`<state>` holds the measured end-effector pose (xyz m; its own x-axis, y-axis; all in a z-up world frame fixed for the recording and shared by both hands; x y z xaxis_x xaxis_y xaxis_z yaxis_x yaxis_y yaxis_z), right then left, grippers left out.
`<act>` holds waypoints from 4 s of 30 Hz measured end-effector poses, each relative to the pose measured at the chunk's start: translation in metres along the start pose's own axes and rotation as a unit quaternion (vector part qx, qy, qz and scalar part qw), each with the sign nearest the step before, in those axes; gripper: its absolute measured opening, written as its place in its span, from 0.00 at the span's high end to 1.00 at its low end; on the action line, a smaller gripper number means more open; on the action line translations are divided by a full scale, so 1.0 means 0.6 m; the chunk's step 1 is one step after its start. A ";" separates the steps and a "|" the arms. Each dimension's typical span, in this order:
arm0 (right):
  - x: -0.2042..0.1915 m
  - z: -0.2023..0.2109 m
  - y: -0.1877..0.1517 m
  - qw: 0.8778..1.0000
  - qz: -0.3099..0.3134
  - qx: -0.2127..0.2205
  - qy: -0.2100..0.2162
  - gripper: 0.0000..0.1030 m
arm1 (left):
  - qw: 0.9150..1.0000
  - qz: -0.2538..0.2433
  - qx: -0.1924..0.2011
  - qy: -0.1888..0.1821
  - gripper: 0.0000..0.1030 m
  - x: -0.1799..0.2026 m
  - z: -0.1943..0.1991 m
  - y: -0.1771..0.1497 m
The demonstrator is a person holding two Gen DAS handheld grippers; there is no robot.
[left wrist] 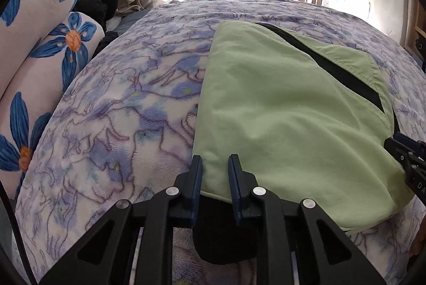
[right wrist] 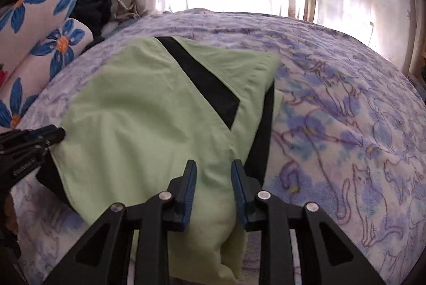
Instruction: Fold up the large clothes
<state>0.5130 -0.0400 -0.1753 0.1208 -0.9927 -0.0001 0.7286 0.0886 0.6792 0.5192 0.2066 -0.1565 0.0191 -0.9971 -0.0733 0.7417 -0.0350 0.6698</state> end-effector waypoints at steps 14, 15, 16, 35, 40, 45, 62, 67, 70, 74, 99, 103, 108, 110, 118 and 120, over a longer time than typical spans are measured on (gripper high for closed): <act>0.010 0.166 -0.015 0.999 -0.022 -0.003 0.044 0.77 | 0.999 0.033 -0.015 -0.008 0.69 -0.015 0.136 -0.016; 0.006 0.191 -0.015 0.999 -0.021 0.000 0.050 0.77 | 0.999 0.030 -0.011 -0.009 0.68 -0.015 0.154 -0.014; 0.003 0.213 -0.014 0.998 -0.021 0.002 0.056 0.77 | 1.000 0.025 -0.004 -0.010 0.66 -0.013 0.186 -0.013; 0.024 0.782 -0.043 0.985 0.028 0.118 0.125 0.75 | 0.990 -0.053 0.131 -0.027 0.35 0.034 0.771 -0.020; 0.049 0.936 -0.062 0.975 0.033 0.161 0.146 0.75 | 0.982 -0.077 0.170 -0.043 0.22 0.060 0.927 -0.052; 0.062 1.086 -0.097 0.967 0.041 0.198 0.155 0.74 | 0.974 -0.101 0.191 -0.070 0.19 0.097 1.062 -0.096; 0.054 1.058 -0.364 0.983 0.041 0.145 0.108 0.49 | 0.948 -0.208 0.092 -0.222 0.05 0.282 1.087 -0.421; 0.083 0.960 -0.442 0.992 0.004 0.096 0.081 0.49 | 0.955 -0.168 0.065 -0.234 0.05 0.305 1.003 -0.494; 0.098 0.912 -0.467 0.994 -0.029 0.084 0.058 0.49 | 0.964 -0.107 0.078 -0.232 0.05 0.299 0.966 -0.498; 0.116 0.849 -0.488 0.994 -0.078 0.045 0.054 0.49 | 0.972 -0.040 0.099 -0.210 0.05 0.290 0.935 -0.482; 0.114 0.760 -0.497 0.997 -0.073 -0.032 0.008 0.49 | 0.999 0.011 0.001 -0.042 0.05 0.292 0.769 -0.461; 0.117 0.757 -0.494 0.997 -0.074 -0.032 0.007 0.49 | 0.999 0.014 -0.003 -0.040 0.05 0.288 0.761 -0.457; 0.117 0.757 -0.486 0.997 -0.073 -0.027 0.003 0.49 | 0.999 0.015 0.005 -0.035 0.05 0.284 0.760 -0.452; 0.119 0.758 -0.484 0.997 -0.075 -0.024 0.003 0.49 | 0.999 0.016 0.005 -0.031 0.05 0.283 0.758 -0.452; 0.123 0.764 -0.482 0.996 -0.083 -0.019 0.000 0.49 | 0.999 0.009 -0.005 -0.034 0.05 0.291 0.754 -0.459; 0.122 0.764 -0.482 0.996 -0.083 -0.020 -0.001 0.49 | 0.999 0.009 -0.004 -0.031 0.05 0.292 0.755 -0.458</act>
<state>0.0020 -0.1758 -0.0350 -0.0045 -0.9940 -0.1093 0.7642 -0.0739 0.6408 0.0149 0.0113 -0.0185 -0.0087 -0.9999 -0.0149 0.7471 -0.0164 0.6646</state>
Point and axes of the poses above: each gripper's, at about its wrist camera, not at the fingertips, and z roughly against the way its jaws point, x to its right, y to its top, the point moved 4 cm from there along -z, roughly the way its jaws point, and after that the axes turned 1 degree about x, right-handed, at the moved point
